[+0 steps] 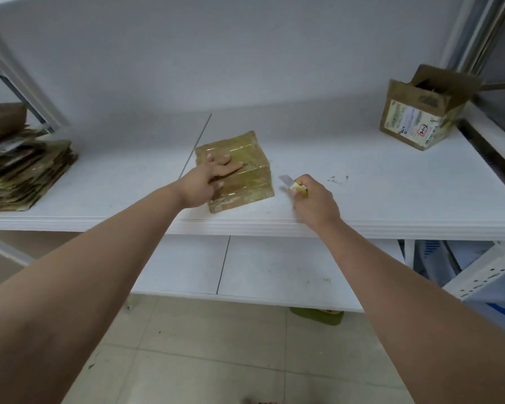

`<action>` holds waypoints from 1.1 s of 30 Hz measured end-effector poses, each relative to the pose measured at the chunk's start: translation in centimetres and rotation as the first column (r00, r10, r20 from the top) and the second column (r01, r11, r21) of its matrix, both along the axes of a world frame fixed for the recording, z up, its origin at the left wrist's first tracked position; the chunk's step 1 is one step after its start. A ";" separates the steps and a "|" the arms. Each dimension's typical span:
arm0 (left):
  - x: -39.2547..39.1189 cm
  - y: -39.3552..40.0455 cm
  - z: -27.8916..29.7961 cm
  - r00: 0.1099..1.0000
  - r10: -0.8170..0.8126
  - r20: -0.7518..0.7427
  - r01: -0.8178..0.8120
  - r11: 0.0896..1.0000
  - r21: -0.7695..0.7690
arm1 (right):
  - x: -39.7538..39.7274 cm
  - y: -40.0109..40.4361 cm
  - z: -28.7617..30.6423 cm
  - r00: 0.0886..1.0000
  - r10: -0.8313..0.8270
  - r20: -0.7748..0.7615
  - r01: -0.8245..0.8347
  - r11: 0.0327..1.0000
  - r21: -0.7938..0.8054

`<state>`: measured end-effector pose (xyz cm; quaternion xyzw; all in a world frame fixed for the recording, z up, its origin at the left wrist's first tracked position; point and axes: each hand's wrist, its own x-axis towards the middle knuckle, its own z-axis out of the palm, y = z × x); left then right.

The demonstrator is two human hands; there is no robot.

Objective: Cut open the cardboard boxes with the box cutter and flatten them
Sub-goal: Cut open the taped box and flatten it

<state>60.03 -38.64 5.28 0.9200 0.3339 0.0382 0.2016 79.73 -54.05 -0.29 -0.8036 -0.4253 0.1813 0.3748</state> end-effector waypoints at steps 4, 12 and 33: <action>0.2 -0.5 -0.1 0.999 0.030 0.046 -0.029 0.999 -0.031 | -1.0 1.3 -0.4 0.997 0.038 0.072 -0.039 0.999 0.013; -0.1 -0.2 -0.6 0.996 0.012 0.093 -0.008 0.999 -0.042 | -0.6 1.9 -1.6 0.985 0.002 0.174 -0.017 0.996 0.087; -0.1 -0.2 -0.9 0.996 0.009 0.090 -0.008 1.000 -0.015 | 0.8 2.0 -2.2 0.960 0.034 0.276 -0.021 0.999 -0.049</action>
